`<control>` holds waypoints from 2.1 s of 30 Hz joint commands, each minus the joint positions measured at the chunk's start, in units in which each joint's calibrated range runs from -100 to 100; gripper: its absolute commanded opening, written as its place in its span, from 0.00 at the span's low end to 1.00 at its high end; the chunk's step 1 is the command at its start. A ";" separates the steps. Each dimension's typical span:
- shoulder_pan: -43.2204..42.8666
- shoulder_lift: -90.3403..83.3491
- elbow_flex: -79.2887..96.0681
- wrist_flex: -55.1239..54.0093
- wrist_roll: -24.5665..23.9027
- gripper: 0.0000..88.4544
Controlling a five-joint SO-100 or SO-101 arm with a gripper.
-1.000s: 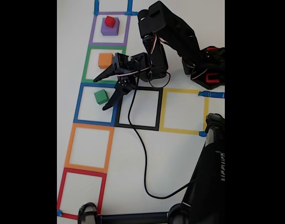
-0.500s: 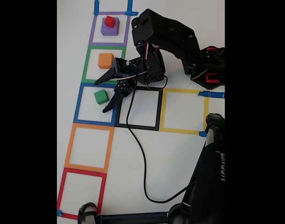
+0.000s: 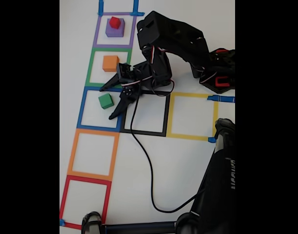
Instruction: Tower of hanoi
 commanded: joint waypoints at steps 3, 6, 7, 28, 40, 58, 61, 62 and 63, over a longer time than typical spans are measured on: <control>-1.12 -1.55 -0.20 0.53 0.72 0.44; -1.50 -1.55 -0.20 0.61 0.72 0.43; -1.60 -1.55 -0.20 0.61 0.72 0.43; -2.56 -1.47 -0.20 0.77 0.72 0.17; -3.13 -1.72 0.26 0.85 0.72 0.10; 0.80 -40.55 4.35 37.37 0.72 0.09; 2.33 -49.92 2.53 50.16 0.72 0.09; 2.91 -52.58 2.17 53.65 0.72 0.09; 3.67 -55.65 1.80 57.61 0.72 0.09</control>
